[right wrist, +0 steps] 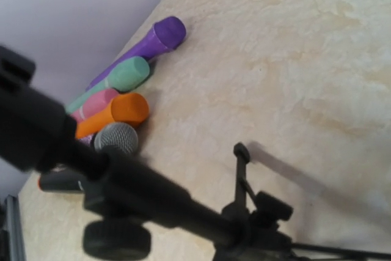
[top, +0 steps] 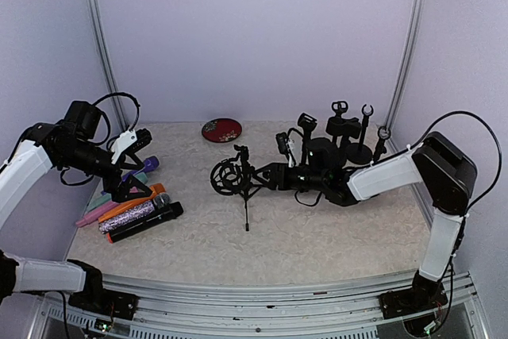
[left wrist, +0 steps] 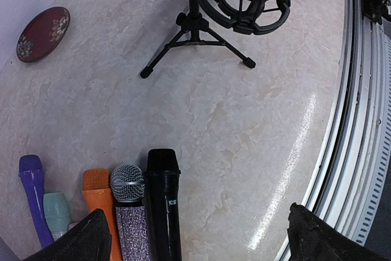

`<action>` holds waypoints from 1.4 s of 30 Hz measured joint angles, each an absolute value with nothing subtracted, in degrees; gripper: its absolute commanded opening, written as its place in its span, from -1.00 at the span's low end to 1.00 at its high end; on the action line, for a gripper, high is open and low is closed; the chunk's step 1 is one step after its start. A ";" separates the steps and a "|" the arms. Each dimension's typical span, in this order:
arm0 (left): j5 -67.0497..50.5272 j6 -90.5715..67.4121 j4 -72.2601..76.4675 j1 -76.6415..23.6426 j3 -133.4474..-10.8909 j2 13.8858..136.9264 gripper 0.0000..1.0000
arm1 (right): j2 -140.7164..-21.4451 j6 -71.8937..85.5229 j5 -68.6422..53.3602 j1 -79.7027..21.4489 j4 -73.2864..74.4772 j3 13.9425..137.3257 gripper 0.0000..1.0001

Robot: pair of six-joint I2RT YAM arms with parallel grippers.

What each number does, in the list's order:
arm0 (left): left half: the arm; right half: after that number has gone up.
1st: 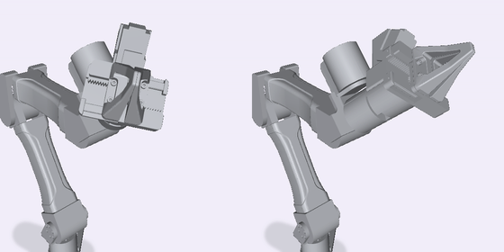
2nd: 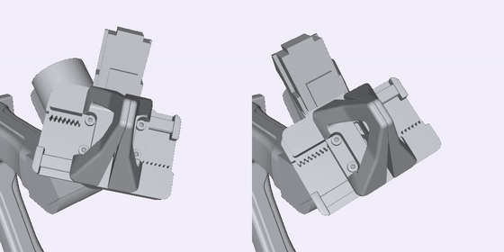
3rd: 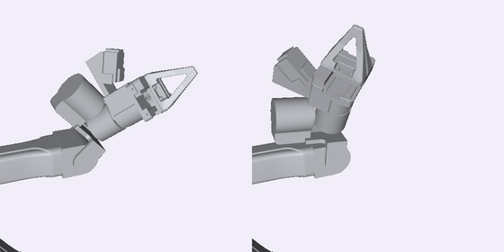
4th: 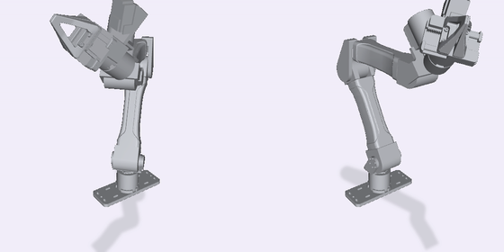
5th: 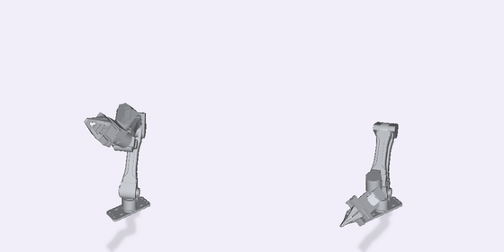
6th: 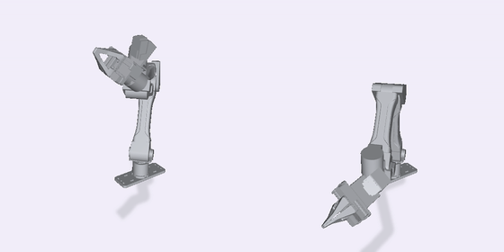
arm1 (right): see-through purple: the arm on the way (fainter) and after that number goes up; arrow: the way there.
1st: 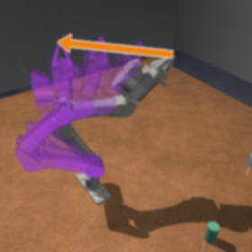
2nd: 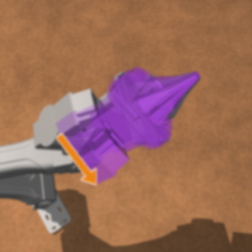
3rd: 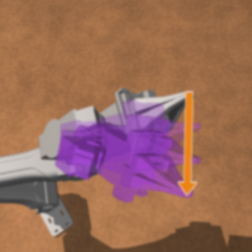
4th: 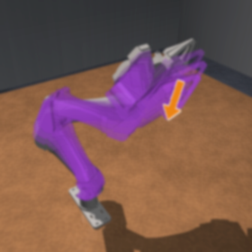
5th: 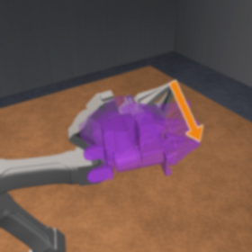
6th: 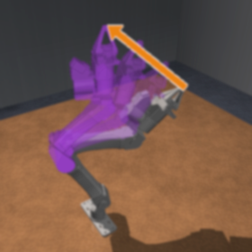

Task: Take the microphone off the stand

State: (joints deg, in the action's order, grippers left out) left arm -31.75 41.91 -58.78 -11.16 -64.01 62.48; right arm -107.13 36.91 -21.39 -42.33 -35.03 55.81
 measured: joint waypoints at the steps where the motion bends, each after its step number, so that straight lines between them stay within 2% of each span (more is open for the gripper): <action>1: -31.75 41.91 -58.78 -11.16 -64.01 62.48 0.95 | -107.28 36.71 -20.49 -42.98 -35.00 55.79 0.15; 5: -31.75 41.89 -58.81 -11.16 -64.01 62.54 0.95 | -107.35 35.29 -14.63 -47.24 -35.29 54.74 0.18; 12: -31.75 41.89 -58.78 -11.16 -64.01 62.54 0.95 | -107.37 32.64 -2.90 -55.68 -30.92 52.05 -0.05; 15: -31.75 41.89 -58.78 -11.16 -64.01 62.54 0.97 | -107.96 32.32 0.36 -56.21 -29.10 52.27 -0.09; 21: -31.70 41.89 -58.78 -11.16 -64.01 62.50 0.97 | -113.19 31.51 3.66 -56.21 -24.58 56.97 -0.30; 27: -31.70 41.89 -58.78 -10.74 -64.01 61.95 0.97 | -116.68 30.79 4.93 -56.14 -22.09 62.11 -0.76; 32: -31.70 42.11 -58.81 -10.41 -64.01 61.43 0.97 | -119.13 31.11 6.98 -55.79 -20.78 66.19 -0.99; 41: -31.68 42.94 -58.83 -9.23 -64.01 61.39 0.97 | -126.06 28.99 11.38 -53.01 -15.79 78.26 -1.00; 42: -31.68 43.00 -58.81 -8.97 -64.01 61.39 0.97 | -126.61 28.53 11.68 -52.56 -15.49 79.20 -0.93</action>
